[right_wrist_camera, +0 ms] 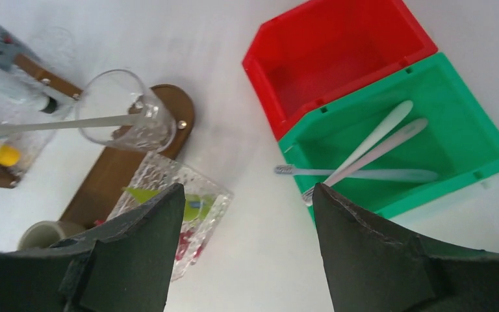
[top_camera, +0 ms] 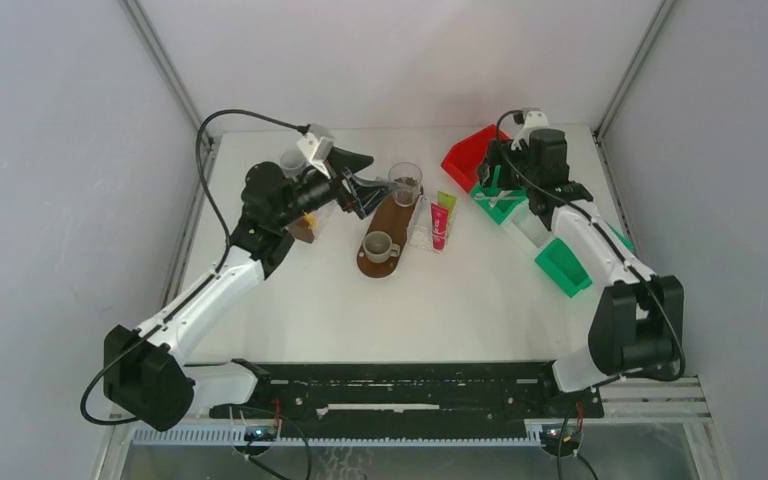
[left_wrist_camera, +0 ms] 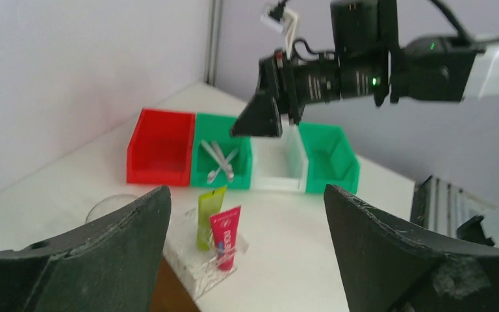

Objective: Prepare toiletry sets of a toothbrush and toothpaste on the tray
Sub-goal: Pick up the toothbrush from the storage box.

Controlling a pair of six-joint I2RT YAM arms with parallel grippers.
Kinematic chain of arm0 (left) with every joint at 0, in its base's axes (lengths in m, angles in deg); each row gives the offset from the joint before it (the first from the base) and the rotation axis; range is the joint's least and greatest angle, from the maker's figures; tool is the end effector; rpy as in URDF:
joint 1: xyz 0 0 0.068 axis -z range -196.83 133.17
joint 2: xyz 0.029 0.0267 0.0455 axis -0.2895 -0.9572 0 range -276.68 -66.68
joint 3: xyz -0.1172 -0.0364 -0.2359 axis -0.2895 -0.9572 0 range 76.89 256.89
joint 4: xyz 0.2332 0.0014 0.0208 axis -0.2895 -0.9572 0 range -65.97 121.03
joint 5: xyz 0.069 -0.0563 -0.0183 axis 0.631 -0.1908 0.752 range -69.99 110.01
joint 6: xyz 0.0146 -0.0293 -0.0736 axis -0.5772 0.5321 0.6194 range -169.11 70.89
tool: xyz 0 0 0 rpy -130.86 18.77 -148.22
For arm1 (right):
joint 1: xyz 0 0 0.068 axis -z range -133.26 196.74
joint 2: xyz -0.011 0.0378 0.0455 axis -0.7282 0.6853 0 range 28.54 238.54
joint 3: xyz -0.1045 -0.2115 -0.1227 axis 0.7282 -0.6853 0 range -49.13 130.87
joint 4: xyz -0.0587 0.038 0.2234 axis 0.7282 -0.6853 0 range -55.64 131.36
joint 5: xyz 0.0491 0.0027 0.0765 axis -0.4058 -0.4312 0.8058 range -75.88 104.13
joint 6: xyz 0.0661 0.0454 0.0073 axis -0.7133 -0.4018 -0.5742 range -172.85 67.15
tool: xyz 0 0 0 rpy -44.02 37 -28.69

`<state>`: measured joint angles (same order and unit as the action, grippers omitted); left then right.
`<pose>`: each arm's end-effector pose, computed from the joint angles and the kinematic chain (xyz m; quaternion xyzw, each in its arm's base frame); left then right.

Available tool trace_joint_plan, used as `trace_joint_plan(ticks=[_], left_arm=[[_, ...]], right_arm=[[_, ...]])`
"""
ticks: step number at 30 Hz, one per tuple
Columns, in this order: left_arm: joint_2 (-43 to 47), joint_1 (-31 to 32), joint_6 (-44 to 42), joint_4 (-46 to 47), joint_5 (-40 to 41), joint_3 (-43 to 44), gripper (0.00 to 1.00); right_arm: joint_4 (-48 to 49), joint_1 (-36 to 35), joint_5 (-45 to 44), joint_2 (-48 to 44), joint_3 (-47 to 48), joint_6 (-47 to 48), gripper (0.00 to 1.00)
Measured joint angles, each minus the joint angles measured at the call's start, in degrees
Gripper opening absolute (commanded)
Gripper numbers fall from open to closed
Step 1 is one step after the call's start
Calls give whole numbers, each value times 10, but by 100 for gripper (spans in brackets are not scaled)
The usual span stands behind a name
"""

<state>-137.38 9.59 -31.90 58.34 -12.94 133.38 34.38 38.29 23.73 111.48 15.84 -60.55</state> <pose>0.2409 -0.1618 0.3911 0.2693 0.5765 -0.4428 0.6317 0.3359 0.0615 0.2988 -0.0505 0.8399 0.1451 0.5206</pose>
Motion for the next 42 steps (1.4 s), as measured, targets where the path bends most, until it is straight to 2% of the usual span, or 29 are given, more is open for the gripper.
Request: trace_joint_plan(ticks=[4, 9, 14, 18, 21, 27, 33, 42], left_arm=[[4, 22, -63, -118, 20, 30, 91], [16, 38, -101, -194, 39, 36, 90], [23, 37, -99, -188, 42, 34, 90], [29, 37, -96, -165, 38, 32, 90], [33, 35, -90, -144, 33, 27, 90], [34, 28, -75, -115, 21, 11, 89], [34, 23, -66, -101, 16, 5, 89], [38, 20, -65, -85, 12, -4, 89]], right_arm=[[-50, 4, -21, 55, 58, 35, 80], [-75, 45, 30, 88, 64, 23, 73], [-87, 80, 53, 125, 79, -13, 59], [-96, 76, 60, 169, 116, -59, 46], [-100, 75, 57, 195, 133, -103, 42], [-144, 64, -13, 230, 169, -212, 46], [-229, 49, -139, 250, 228, -311, 51], [-289, 46, -188, 291, 278, -409, 54]])
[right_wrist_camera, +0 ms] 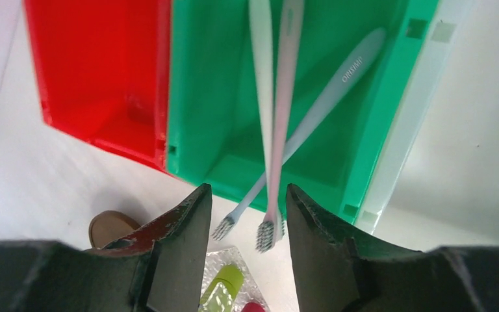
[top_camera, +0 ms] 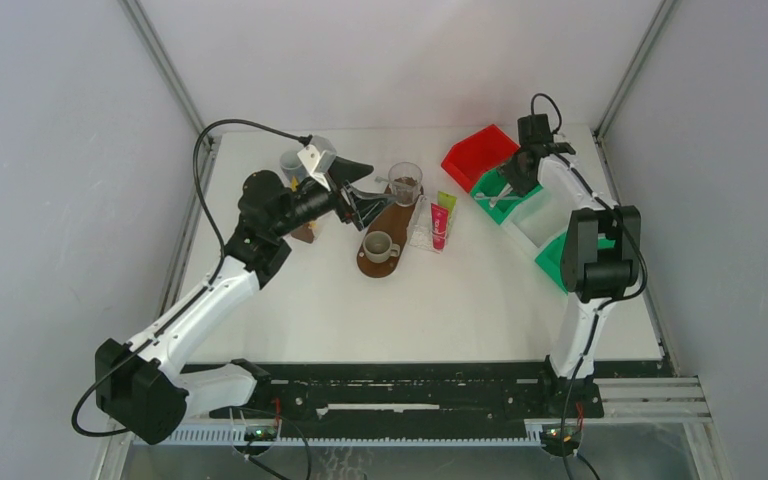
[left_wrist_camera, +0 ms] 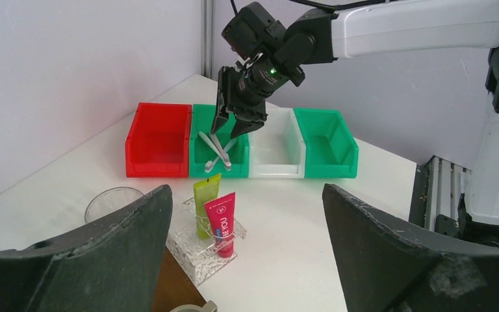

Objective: Prepare toiletry sets of a toothbrush and toothpaste on the tray
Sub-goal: Pick up the toothbrush from the storage box.

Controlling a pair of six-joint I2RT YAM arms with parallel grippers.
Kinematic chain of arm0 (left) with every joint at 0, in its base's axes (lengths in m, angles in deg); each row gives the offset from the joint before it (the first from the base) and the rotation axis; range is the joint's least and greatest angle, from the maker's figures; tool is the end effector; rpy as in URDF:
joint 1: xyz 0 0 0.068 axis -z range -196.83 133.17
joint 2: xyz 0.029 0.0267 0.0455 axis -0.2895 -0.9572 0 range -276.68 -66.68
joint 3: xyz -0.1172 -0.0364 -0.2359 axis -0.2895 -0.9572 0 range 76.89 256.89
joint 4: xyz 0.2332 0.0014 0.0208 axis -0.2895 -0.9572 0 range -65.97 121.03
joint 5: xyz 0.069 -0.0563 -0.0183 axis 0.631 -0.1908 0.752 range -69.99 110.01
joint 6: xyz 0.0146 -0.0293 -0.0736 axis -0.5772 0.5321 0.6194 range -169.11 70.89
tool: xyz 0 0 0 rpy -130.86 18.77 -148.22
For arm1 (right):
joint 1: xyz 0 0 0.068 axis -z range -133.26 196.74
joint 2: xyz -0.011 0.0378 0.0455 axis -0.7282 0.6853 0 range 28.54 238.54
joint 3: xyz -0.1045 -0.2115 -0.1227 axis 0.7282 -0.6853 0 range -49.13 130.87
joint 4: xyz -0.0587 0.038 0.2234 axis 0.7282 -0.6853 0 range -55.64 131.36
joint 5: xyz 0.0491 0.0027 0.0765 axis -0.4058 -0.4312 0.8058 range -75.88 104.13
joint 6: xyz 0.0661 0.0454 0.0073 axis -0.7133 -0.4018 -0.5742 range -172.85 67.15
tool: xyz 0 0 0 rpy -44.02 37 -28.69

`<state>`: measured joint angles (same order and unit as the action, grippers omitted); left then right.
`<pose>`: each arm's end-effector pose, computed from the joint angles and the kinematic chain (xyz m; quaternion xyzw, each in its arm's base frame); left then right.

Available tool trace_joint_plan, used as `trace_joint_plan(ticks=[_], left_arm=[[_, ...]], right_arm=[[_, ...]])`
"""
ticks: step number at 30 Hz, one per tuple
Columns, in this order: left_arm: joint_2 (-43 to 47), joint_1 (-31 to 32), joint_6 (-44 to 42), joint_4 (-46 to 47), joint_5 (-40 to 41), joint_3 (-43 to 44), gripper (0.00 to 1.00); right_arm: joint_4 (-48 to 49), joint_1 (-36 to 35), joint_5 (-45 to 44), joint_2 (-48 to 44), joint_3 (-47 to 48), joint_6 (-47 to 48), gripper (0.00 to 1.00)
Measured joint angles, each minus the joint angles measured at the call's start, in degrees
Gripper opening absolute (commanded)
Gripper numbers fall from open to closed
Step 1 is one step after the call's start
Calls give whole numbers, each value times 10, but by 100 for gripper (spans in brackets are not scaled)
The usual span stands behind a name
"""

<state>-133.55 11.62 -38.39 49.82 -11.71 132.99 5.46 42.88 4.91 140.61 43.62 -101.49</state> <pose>0.2235 -0.1626 0.3869 0.3011 0.5916 -0.4123 0.6240 0.4210 0.0171 0.2196 0.3846 0.8703 0.0630 0.3011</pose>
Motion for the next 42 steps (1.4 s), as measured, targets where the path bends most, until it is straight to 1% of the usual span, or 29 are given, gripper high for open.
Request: trace_joint_plan(ticks=[8, 14, 18, 20, 24, 33, 37, 39, 42], left_arm=[[0, 0, 5, 2, 0, -2, 88], [0, 0, 9, 5, -1, -2, 87], [0, 0, 11, 8, -2, -2, 87], [0, 0, 13, 9, -3, -2, 87], [0, 0, 13, 16, -5, -2, 87], [1, 0, 13, 17, -5, -2, 86], [1, 0, 13, 17, -5, -2, 86], [1, 0, 13, 17, -4, -2, 86], [1, 0, 13, 17, -5, -2, 85]], right_arm=[[-27, 1, 13, 55, 24, -42, 55], [-35, 5, 27, 71, 30, -65, 52], [-37, 6, 38, 74, 30, -79, 49], [-37, 7, 44, 76, 30, -85, 45], [-37, 11, 55, 79, 30, -93, 30], [8, 19, 83, 75, 3, -101, 7], [31, 23, 94, 62, -24, -104, 3], [37, 25, 97, 53, -35, -105, 3], [43, 26, 98, 37, -52, -104, 6]])
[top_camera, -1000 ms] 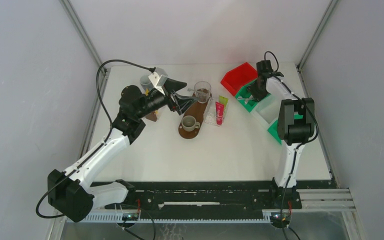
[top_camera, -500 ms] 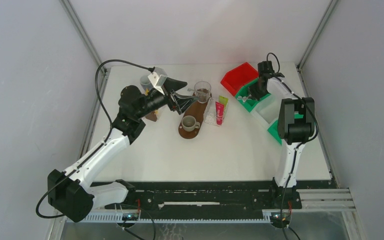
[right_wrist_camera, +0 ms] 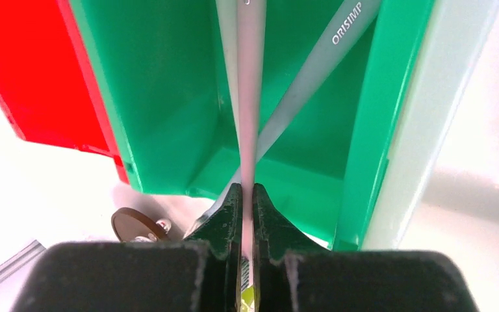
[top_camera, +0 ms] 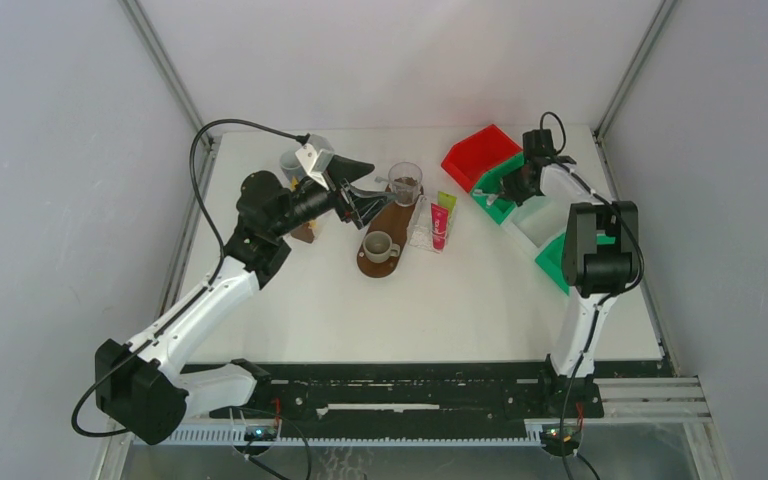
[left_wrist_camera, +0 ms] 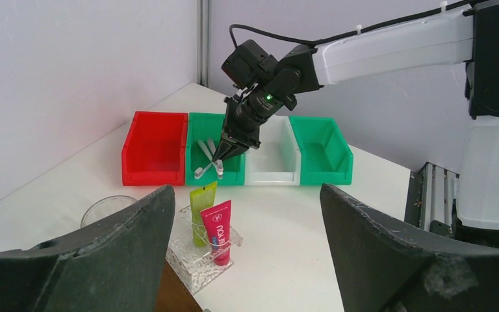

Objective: Prepare toiletry sets of a toothbrush and toothpaste on the tray
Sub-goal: Pick up the toothbrush from the storage box.

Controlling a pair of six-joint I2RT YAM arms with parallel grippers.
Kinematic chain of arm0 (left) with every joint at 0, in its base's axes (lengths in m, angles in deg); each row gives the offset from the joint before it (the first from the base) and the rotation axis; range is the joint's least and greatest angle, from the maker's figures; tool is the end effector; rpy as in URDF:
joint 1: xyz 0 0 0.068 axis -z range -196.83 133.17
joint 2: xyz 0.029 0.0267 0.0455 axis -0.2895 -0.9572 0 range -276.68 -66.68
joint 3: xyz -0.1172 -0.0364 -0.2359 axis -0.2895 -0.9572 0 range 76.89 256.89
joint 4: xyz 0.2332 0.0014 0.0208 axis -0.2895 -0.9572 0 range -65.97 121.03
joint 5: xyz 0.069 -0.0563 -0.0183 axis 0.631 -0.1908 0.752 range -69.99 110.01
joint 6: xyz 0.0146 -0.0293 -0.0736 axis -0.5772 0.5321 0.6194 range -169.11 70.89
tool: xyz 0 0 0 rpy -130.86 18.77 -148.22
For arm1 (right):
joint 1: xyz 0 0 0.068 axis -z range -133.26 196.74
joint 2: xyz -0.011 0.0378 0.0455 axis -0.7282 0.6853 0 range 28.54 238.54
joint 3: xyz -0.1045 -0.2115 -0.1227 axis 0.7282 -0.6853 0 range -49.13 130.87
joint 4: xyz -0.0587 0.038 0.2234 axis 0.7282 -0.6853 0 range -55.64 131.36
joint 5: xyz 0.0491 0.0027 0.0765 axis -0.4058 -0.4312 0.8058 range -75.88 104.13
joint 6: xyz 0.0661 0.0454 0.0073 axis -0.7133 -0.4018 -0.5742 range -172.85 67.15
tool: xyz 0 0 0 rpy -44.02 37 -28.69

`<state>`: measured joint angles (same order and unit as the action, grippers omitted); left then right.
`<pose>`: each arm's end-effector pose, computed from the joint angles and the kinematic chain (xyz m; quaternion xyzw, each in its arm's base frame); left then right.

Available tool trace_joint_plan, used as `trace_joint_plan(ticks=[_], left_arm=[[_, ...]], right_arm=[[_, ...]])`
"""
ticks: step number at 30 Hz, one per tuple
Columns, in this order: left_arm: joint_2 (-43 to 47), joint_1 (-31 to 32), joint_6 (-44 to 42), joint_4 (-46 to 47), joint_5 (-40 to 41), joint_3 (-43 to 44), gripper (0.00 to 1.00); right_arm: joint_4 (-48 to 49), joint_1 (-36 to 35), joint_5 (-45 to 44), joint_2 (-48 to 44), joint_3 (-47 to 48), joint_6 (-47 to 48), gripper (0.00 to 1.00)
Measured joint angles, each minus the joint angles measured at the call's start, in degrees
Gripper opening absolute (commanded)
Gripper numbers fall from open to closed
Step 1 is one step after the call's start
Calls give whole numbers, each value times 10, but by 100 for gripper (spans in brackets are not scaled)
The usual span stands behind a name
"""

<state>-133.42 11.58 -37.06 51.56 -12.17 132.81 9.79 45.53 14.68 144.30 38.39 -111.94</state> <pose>0.2222 -0.1622 0.3903 0.2978 0.5830 -0.4216 0.6274 0.4220 0.0095 0.1716 0.4661 0.8455 0.1348 0.2229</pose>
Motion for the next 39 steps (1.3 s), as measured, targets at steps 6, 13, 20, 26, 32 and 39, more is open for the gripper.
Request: trace_joint_plan(ticks=[6, 13, 20, 26, 32, 39], left_arm=[[0, 0, 0, 0, 0, 0, 85], [0, 0, 0, 0, 0, 0, 85], [0, 0, 0, 0, 0, 0, 85], [0, 0, 0, 0, 0, 0, 85], [1, 0, 2, 10, -1, -6, 86], [1, 0, 32, 18, -10, -8, 87]], right_arm=[[20, 1, 0, -37, -20, 0, 9], [60, 7, 20, -56, -53, 0, 0], [118, 7, 54, -120, -120, 13, 0], [166, -3, 90, -209, -171, 50, 0], [198, -32, 123, -297, -213, 154, 0], [240, -106, 192, -397, -230, 336, 0]])
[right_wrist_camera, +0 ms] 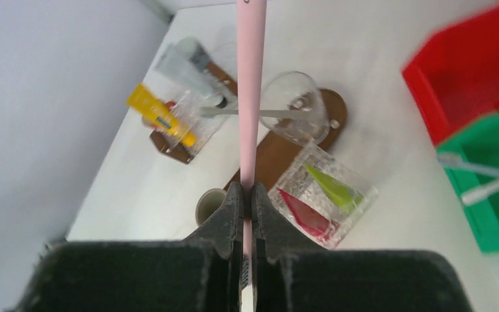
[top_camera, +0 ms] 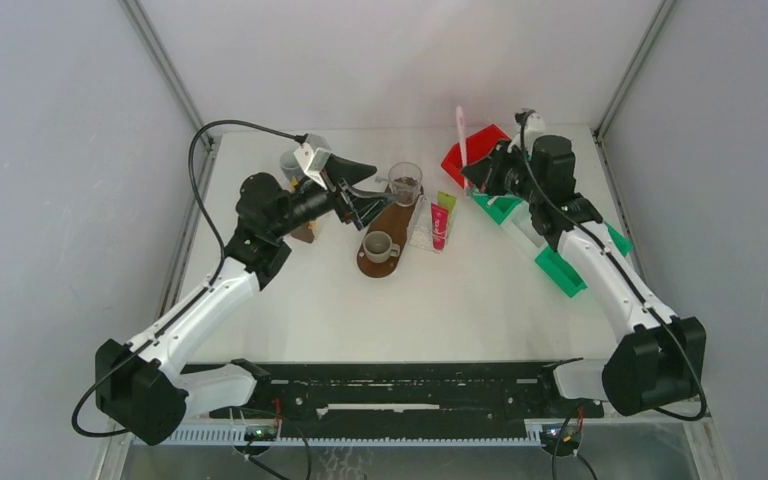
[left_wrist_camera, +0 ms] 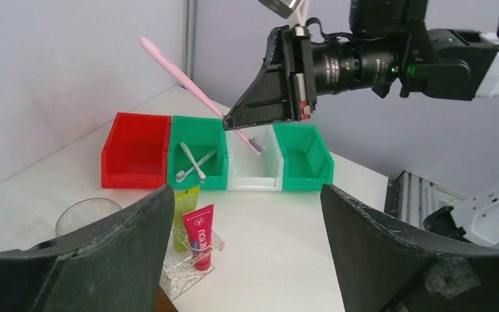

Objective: Prepare toiletry sets of a toothbrush and toothpaste on the tray
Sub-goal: Pick up the toothbrush from the storage box.

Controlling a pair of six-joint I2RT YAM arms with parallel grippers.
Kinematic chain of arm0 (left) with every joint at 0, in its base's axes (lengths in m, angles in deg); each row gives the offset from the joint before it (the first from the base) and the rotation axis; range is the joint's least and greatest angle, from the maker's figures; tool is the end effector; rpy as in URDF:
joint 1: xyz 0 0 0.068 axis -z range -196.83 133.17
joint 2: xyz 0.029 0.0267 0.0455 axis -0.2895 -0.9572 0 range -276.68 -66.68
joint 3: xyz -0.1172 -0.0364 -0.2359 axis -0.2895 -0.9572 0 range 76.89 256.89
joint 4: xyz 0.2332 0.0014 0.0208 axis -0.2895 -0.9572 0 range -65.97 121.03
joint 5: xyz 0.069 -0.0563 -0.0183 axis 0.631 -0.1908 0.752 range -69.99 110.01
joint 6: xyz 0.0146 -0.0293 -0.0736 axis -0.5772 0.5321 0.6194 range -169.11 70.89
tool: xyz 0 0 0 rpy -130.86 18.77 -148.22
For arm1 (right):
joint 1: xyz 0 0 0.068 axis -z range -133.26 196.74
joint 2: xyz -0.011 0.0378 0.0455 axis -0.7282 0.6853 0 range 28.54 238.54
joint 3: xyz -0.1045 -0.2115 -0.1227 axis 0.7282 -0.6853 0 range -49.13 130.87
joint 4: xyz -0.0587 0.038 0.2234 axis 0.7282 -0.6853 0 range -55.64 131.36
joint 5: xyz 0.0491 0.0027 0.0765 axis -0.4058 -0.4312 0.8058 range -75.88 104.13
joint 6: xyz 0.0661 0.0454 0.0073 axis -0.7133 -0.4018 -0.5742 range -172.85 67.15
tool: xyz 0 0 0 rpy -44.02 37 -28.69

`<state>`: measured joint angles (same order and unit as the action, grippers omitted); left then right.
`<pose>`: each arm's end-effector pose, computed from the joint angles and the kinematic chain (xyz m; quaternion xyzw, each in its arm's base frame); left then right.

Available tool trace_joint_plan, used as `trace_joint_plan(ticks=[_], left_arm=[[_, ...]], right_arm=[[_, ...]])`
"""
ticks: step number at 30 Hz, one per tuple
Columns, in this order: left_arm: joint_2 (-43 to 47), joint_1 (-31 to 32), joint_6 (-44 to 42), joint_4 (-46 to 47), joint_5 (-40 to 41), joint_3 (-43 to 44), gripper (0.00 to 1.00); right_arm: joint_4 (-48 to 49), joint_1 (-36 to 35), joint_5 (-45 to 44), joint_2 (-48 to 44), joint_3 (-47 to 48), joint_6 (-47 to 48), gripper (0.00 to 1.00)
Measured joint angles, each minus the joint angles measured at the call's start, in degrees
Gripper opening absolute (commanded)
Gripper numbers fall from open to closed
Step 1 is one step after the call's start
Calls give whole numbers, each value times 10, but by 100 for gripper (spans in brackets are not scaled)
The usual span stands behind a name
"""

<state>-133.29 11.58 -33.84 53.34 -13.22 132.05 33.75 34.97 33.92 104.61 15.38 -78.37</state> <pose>0.2203 -0.1624 0.3901 0.2888 0.5812 -0.4438 0.6179 0.3018 0.0869 0.3326 -0.0027 0.8090 0.3152 0.4962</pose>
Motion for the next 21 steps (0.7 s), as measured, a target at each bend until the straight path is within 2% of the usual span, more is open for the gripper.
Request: trace_joint_plan(ticks=[7, 15, 21], left_arm=[[0, -3, 83, 42, 7, 0, 88], [0, -20, 214, 80, 62, 0, 82], [-16, -23, 299, 107, 78, 0, 68]], right_arm=[[42, -60, 73, -44, -15, 156, 0], [61, -110, 119, -55, -19, 256, 0], [88, -128, 137, -77, -19, 275, 0]])
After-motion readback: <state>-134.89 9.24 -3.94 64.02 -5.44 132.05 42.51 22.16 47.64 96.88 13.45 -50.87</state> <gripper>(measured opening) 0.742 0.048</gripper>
